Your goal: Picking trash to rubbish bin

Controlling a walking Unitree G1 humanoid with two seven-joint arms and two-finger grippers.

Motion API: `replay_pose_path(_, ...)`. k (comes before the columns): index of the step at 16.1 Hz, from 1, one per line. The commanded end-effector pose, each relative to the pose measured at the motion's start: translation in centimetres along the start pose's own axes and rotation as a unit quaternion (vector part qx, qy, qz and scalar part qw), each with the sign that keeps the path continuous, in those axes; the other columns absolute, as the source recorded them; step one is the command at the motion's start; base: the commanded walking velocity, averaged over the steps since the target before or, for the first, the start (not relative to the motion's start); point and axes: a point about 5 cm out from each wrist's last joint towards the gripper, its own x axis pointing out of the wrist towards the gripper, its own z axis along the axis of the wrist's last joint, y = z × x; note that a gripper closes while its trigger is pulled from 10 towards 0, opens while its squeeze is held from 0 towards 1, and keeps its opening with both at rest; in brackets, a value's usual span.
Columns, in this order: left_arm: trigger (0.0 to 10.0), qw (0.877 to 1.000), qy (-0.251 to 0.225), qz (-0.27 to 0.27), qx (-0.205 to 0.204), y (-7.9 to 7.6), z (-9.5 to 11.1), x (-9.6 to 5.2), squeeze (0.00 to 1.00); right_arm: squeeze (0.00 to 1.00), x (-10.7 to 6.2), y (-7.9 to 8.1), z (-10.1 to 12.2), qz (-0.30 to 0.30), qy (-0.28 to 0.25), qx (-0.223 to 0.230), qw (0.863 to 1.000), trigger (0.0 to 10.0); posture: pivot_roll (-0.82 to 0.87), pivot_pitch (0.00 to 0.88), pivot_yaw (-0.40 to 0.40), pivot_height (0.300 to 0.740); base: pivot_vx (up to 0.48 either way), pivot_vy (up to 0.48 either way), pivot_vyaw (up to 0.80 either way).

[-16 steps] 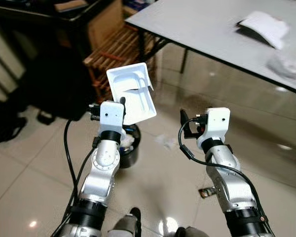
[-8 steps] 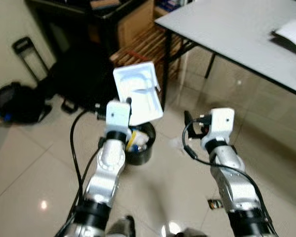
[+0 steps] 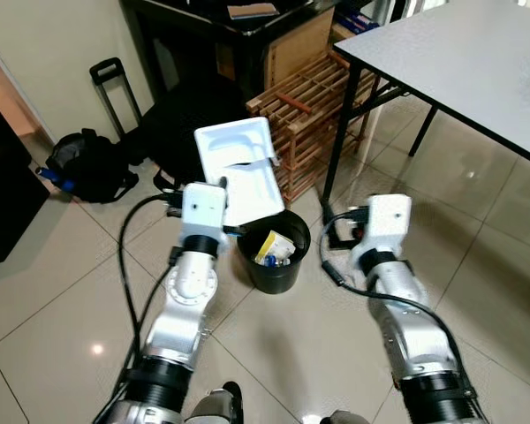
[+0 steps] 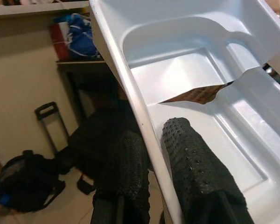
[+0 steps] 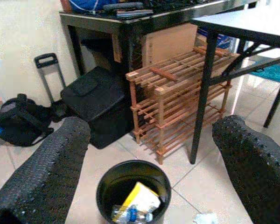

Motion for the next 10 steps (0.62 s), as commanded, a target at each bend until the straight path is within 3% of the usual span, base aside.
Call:
replay_pose_path(1, 10.0, 1.0, 0.009, -0.002, -0.001, 0.03, -0.21, -0.02, 0.0, 0.0, -0.05, -0.1, -0.11, 0.0, 0.007, 0.0, 1.0, 10.0, -0.05, 0.149, 0.034, 0.74, 0.36, 0.0, 0.0)
replay_pose_path(10, 10.0, 1.0, 0.023, -0.001, 0.006, 0.16, -0.55, -0.04, 0.0, 0.0, -0.13, -0.18, -0.39, -0.002, 0.017, -0.004, 1.0, 10.0, -0.05, 0.162, 0.034, 0.74, 0.421, 0.0, 0.0)
